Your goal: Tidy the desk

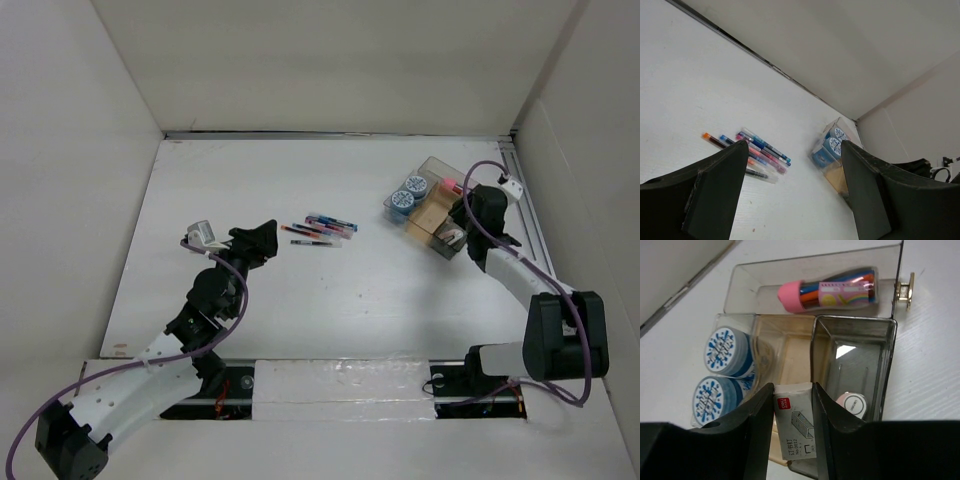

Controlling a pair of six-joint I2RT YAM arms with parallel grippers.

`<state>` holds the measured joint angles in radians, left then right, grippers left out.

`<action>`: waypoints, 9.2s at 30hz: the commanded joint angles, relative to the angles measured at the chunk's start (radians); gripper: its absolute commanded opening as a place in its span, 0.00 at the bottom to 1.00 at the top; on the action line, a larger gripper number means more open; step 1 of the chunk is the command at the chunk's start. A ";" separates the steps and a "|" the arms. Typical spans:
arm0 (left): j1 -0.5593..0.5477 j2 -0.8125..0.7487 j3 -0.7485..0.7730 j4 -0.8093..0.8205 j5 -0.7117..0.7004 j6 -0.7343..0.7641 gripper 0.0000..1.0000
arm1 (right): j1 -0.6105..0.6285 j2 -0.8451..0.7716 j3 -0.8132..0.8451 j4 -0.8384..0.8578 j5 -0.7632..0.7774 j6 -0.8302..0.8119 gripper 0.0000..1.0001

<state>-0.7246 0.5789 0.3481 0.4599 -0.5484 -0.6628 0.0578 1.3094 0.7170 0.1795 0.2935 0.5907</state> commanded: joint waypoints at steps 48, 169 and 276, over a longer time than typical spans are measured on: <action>0.004 -0.022 -0.012 0.042 -0.018 0.002 0.58 | 0.510 0.826 0.914 -0.472 -0.286 -0.431 0.43; 0.004 -0.027 -0.017 0.042 -0.024 0.000 0.58 | 0.698 0.677 0.651 -0.299 0.050 -0.135 0.37; 0.004 0.030 -0.001 0.060 0.012 0.020 0.62 | 0.744 0.709 0.607 -0.301 0.082 -0.098 0.29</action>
<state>-0.7246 0.6075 0.3275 0.4873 -0.5343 -0.6445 0.7757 2.0056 1.2819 -0.0807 0.3248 0.5125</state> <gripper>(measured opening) 0.628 0.295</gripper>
